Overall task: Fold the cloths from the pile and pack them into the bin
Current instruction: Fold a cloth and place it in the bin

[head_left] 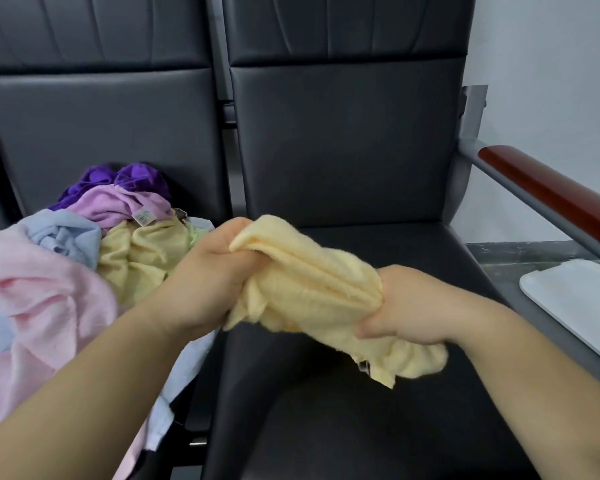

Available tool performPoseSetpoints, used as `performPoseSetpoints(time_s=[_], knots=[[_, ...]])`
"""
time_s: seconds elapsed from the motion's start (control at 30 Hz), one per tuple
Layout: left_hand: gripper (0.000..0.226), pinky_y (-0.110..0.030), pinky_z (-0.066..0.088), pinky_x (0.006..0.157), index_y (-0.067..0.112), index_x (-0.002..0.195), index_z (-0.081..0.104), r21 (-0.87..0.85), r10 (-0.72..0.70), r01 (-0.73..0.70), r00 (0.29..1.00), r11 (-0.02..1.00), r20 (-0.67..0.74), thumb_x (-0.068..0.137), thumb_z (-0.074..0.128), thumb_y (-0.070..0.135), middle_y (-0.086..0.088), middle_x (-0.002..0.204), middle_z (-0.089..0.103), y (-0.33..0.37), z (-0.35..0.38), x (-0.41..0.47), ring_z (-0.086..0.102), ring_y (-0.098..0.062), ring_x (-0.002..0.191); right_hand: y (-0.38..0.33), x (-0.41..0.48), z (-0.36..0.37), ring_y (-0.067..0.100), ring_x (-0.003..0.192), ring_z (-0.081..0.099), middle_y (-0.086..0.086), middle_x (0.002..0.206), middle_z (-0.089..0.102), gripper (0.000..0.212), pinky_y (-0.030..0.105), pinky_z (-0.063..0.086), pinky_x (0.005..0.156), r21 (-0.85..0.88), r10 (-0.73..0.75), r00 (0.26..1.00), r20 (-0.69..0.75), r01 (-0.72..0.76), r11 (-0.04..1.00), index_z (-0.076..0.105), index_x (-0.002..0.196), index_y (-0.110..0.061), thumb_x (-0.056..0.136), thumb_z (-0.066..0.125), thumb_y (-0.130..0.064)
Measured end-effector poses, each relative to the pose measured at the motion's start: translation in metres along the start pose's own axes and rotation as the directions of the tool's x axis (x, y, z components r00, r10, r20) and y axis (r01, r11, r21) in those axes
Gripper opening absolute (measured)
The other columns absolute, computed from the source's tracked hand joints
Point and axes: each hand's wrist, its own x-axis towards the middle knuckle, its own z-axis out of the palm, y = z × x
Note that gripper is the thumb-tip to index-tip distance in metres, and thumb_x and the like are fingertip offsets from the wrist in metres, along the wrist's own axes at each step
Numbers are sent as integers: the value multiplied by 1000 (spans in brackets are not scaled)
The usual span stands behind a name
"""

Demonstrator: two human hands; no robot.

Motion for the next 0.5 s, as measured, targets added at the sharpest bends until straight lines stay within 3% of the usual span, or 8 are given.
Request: performPoseSetpoints(time_s=[0.07, 0.13, 0.17, 0.2, 0.3, 0.4, 0.47, 0.5], knots=[[22, -26, 58, 73, 16, 101, 72, 198, -79, 49, 986, 979, 146, 81, 80, 16, -5, 95, 76, 0, 0, -1, 74, -16, 89, -1, 4, 0, 21, 81, 71, 3, 86, 75, 17, 36, 55, 72, -80, 20, 993, -116, -29, 996, 74, 85, -23, 89, 73, -40], [22, -14, 52, 69, 25, 90, 71, 653, -207, 30, 958, 757, 196, 76, 88, 22, 8, 86, 75, -6, -2, -1, 70, -3, 83, 2, 2, -3, 18, 86, 73, 1, 92, 78, 18, 37, 58, 79, 205, 48, 981, -188, -9, 979, 78, 92, -23, 90, 74, -41], [19, -14, 52, 67, 26, 85, 69, 767, -230, 34, 961, 641, 150, 77, 86, 27, 9, 83, 74, -8, -3, -1, 69, -3, 81, 2, 0, -4, 15, 91, 75, -3, 96, 79, 14, 38, 60, 85, 385, 50, 983, -178, 23, 923, 79, 99, -26, 90, 76, -36], [16, -20, 54, 72, 25, 86, 69, 783, -229, 60, 967, 619, 107, 80, 83, 32, 7, 84, 74, -9, -3, -1, 69, -5, 83, 2, -2, -7, 13, 96, 75, -6, 101, 79, 16, 39, 59, 89, 529, 27, 991, -127, 45, 847, 78, 105, -28, 89, 78, -30], [20, -42, 60, 80, 19, 106, 70, 488, -81, 46, 995, 871, 50, 91, 70, 32, -3, 97, 75, -12, -7, -1, 73, -18, 89, 4, -9, -10, 14, 107, 74, -7, 112, 78, 34, 39, 56, 95, 601, -107, 993, 42, 61, 797, 75, 117, -28, 85, 83, -17], [10, -45, 54, 64, 10, 105, 66, 175, -8, 15, 999, 984, -46, 99, 60, 15, -22, 83, 70, -1, 0, -3, 71, -30, 73, 8, -1, -3, 8, 93, 72, -10, 101, 77, 29, 30, 57, 83, 167, -6, 999, 42, -2, 986, 73, 105, -34, 79, 86, -29], [14, -49, 54, 77, 7, 104, 67, 49, -14, 12, 999, 999, 39, 93, 64, 14, -29, 95, 68, 4, 5, -4, 70, -34, 89, 8, 9, 2, 11, 72, 65, -3, 84, 74, 6, 30, 51, 65, -117, 63, 996, -63, -70, 991, 71, 85, -26, 85, 73, -31], [19, -49, 57, 84, 8, 107, 69, 66, -58, 51, 992, 997, 112, 90, 71, 14, -22, 100, 72, 3, 5, -3, 72, -31, 97, 8, 12, 2, 15, 67, 61, 4, 83, 74, 14, 33, 48, 61, -155, 80, 986, -147, -103, 983, 70, 80, -21, 89, 66, -32]])
